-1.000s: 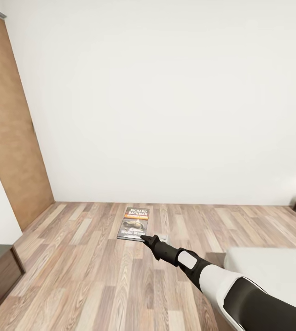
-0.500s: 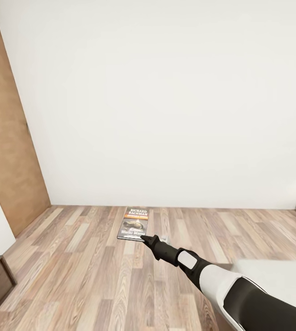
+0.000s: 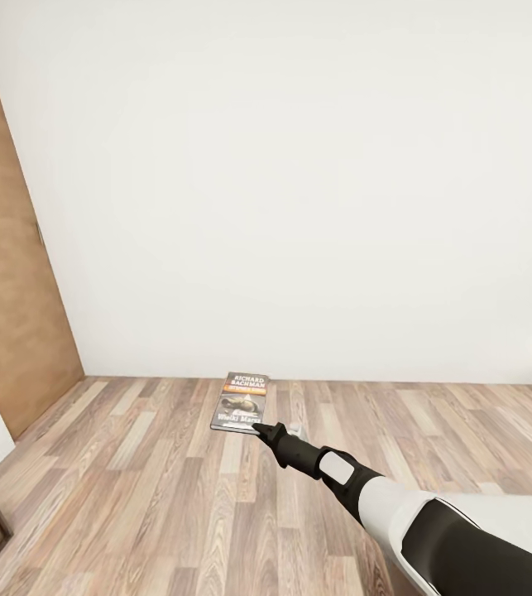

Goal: In the bedroom, move the book from the bed onto either nightstand, and place the two sandals side by side next to the bed.

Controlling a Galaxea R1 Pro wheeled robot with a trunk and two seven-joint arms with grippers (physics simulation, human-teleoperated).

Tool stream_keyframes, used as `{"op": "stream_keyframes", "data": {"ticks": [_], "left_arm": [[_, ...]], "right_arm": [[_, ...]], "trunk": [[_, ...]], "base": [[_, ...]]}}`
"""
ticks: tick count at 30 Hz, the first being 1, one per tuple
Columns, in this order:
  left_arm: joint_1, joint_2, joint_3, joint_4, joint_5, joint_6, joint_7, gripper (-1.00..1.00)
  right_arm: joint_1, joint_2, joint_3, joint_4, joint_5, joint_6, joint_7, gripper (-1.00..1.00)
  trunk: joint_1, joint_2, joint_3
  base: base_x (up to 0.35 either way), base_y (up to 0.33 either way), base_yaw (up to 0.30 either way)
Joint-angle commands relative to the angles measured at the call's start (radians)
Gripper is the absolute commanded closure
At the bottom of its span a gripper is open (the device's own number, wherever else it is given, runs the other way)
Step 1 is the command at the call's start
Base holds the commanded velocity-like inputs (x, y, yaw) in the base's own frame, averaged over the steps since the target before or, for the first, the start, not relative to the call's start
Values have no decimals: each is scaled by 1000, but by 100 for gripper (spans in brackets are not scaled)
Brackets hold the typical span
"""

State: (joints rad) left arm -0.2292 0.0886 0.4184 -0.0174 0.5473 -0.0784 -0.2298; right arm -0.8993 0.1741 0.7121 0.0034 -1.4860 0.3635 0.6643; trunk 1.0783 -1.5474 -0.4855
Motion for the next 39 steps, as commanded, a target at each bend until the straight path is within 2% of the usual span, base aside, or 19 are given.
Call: {"op": "stream_keyframes", "data": {"ticks": [1, 28, 39], "left_arm": [[-1, 0, 3, 2, 2, -3, -5, -100], [-1, 0, 3, 2, 1, -3, -6, -100], [-1, 0, 3, 2, 2, -2, -6, -100]], "right_arm": [[-1, 0, 1, 1, -14, 8, 3, 100], [-1, 0, 1, 0, -13, 6, 5, 100], [-1, 0, 1, 0, -13, 7, 3, 100]], "trunk": [[0, -1, -1], [0, -1, -1], [0, -1, -1]], "base": [[252, 0, 0], [261, 0, -1], [283, 0, -87]]}}
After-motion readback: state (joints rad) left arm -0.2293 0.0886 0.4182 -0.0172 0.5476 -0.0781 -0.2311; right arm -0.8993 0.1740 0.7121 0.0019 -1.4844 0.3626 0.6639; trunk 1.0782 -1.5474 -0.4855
